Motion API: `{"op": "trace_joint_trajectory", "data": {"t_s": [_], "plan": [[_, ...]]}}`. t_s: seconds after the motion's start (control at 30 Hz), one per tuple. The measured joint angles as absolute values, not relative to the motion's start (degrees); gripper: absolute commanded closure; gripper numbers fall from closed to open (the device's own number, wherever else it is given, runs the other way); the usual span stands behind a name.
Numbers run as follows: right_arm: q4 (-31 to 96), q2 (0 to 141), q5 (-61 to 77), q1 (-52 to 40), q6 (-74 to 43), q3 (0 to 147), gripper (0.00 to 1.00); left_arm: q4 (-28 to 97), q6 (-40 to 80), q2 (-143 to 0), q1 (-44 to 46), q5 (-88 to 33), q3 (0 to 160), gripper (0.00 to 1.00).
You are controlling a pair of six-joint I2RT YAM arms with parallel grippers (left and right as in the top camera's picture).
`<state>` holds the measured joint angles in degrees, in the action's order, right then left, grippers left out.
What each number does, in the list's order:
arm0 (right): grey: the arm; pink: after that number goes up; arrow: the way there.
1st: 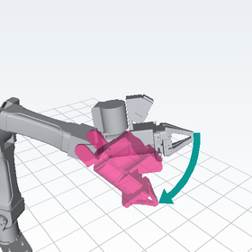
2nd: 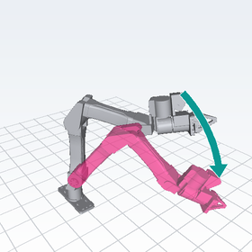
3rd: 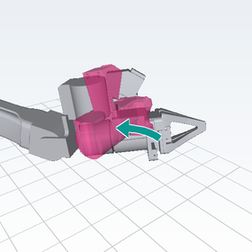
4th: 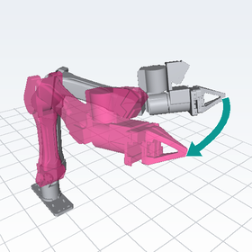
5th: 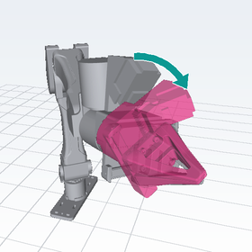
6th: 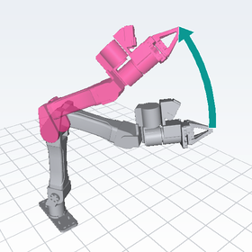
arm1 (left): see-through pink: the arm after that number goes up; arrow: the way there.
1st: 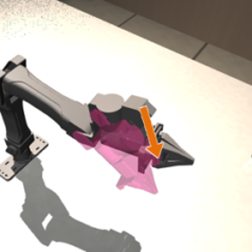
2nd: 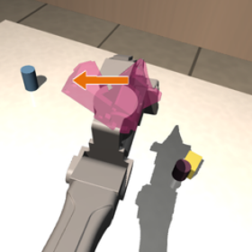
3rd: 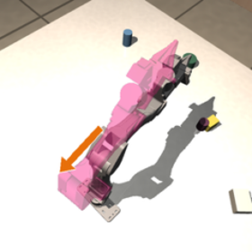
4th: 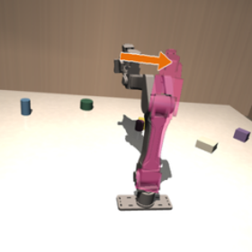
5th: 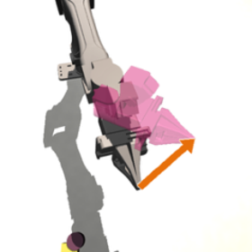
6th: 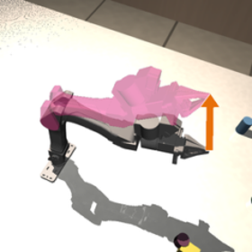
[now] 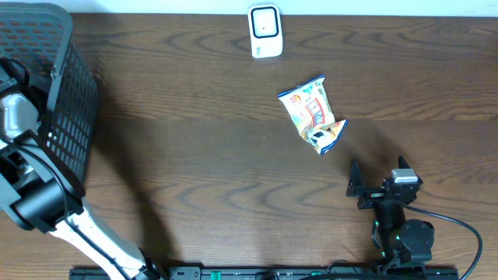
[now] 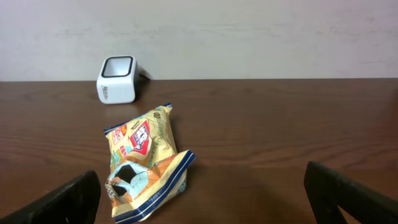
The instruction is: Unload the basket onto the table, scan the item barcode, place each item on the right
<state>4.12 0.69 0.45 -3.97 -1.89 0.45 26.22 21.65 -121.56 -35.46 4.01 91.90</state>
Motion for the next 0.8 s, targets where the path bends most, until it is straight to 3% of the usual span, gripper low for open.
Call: {"op": "trace_joint_trajectory", "data": {"t_s": [0.37,0.63,0.8], "plan": [[4.1,0.7,0.4,-4.0,-1.9,0.4,0.01,28.1,30.9,-94.6,-35.5,-1.2,91.3,0.93],[4.1,0.7,0.5,-4.0,-1.9,0.4,0.01,28.2,34.9,-82.8,-34.0,-21.2,91.4,0.93],[4.1,0.7,0.5,-4.0,-1.9,0.4,0.01,29.0,30.7,-79.1,-25.1,-32.4,91.4,0.93]]}}
